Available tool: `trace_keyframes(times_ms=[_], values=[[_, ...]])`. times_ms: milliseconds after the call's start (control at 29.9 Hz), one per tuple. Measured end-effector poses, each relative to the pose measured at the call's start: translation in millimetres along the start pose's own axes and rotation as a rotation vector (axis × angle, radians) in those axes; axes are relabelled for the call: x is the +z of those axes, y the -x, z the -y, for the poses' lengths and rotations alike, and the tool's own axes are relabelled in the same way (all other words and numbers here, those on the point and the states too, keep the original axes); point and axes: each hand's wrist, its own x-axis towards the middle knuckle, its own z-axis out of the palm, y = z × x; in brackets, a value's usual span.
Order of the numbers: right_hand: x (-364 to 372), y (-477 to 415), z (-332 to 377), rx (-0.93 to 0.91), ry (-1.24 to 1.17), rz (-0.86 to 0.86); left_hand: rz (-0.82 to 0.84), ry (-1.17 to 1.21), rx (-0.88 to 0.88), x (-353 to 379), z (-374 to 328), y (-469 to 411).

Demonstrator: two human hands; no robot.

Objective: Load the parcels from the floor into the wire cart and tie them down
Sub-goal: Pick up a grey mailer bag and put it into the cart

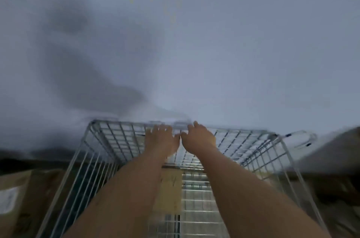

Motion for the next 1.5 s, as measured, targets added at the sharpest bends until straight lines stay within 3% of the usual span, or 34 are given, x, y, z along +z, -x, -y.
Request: trace_keyframes(times_ms=[334, 601, 801, 1035, 1503], values=[[-305.1, 137.1, 48.3, -0.052, -0.008, -0.411, -0.419, -0.099, 0.050, -324.3, -2.2, 136.3], [-429.9, 252.3, 165.7, -0.267, 0.025, -0.564, -0.603, -0.033, -0.105, -457.1, 78.1, 287.1], [-459.0, 327.5, 302.0, -0.537, 0.060, -0.579, -0.678, -0.027, -0.357, -502.8, 187.3, 412.0], [-438.6, 429.7, 470.6, -0.853, 0.093, -0.550, -0.668, -0.044, -0.640, -494.3, 328.7, 563.2], [-352.8, 582.7, 784.3, -1.218, 0.079, -0.527, -0.705, -0.038, -1.031, -469.7, 621.5, 806.9]])
